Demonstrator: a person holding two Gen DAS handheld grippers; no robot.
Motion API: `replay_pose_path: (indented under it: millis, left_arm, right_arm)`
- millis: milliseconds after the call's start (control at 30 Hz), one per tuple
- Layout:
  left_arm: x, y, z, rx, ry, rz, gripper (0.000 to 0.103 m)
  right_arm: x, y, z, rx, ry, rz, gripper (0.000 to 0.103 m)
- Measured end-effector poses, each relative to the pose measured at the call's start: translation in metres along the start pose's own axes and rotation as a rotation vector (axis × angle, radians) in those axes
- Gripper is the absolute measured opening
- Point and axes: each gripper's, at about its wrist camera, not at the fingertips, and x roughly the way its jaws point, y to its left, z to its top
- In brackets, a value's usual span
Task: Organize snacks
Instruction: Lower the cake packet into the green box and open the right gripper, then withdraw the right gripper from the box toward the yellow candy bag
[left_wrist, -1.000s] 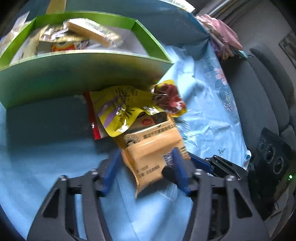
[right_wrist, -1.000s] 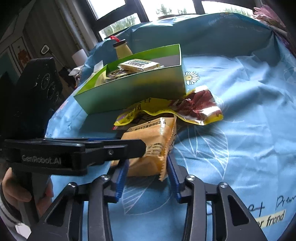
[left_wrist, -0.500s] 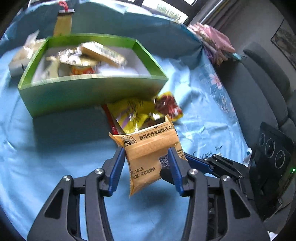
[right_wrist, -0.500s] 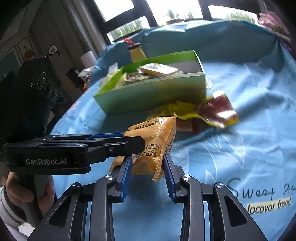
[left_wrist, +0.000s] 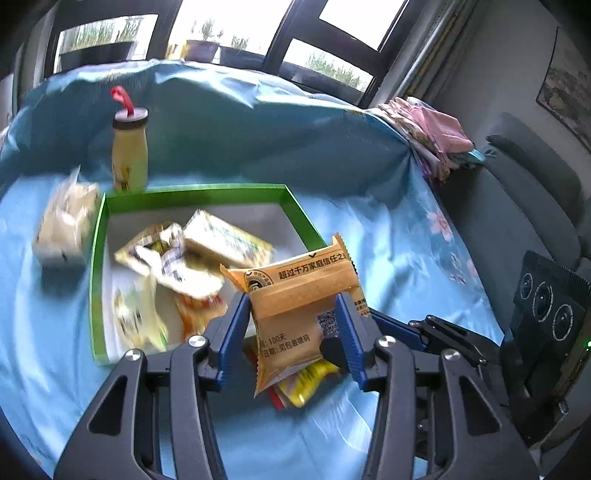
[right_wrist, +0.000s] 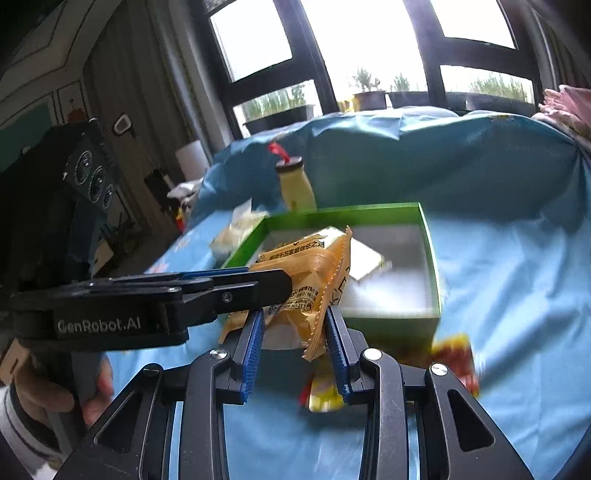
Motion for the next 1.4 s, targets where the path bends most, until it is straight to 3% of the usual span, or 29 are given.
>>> replay_pose_path:
  millis: [167, 433, 700, 800, 867, 1000, 1133, 1267, 1400]
  left_arm:
    - [0.022, 0.018, 0.021, -0.017, 0.026, 0.022, 0.047]
    - [0.061, 0.039, 0.016, -0.035, 0.101, 0.057, 0.047]
    - [0.078, 0.044, 0.012, -0.031, 0.131, 0.081, 0.050]
    - [0.080, 0.046, 0.012, -0.041, 0.133, 0.093, 0.050]
    - [0.080, 0.045, 0.012, -0.036, 0.132, 0.111, 0.053]
    - [0.073, 0.044, 0.012, -0.023, 0.114, 0.132, 0.076]
    - [0.064, 0.044, 0.012, -0.022, 0.099, 0.142, 0.078]
    - [0.053, 0.041, 0.010, -0.026, 0.080, 0.145, 0.088]
    - [0.044, 0.038, 0.005, -0.031, 0.073, 0.145, 0.088]
  right_arm:
    - [0.030, -0.013, 0.020, 0.035, 0.019, 0.016, 0.036]
    - [0.072, -0.031, 0.013, 0.097, 0.111, 0.014, 0.036]
    - [0.093, -0.036, 0.006, 0.086, 0.180, -0.067, 0.036]
    - [0.094, -0.036, 0.007, 0.071, 0.189, -0.103, 0.036]
    - [0.094, -0.036, 0.008, 0.062, 0.197, -0.140, 0.043]
    - [0.084, -0.040, 0.008, 0.069, 0.187, -0.160, 0.053]
    - [0.070, -0.047, 0.008, 0.098, 0.163, -0.166, 0.056]
    - [0.045, -0.052, 0.009, 0.110, 0.120, -0.169, 0.058]
    - [0.018, -0.059, 0.006, 0.127, 0.086, -0.184, 0.059]
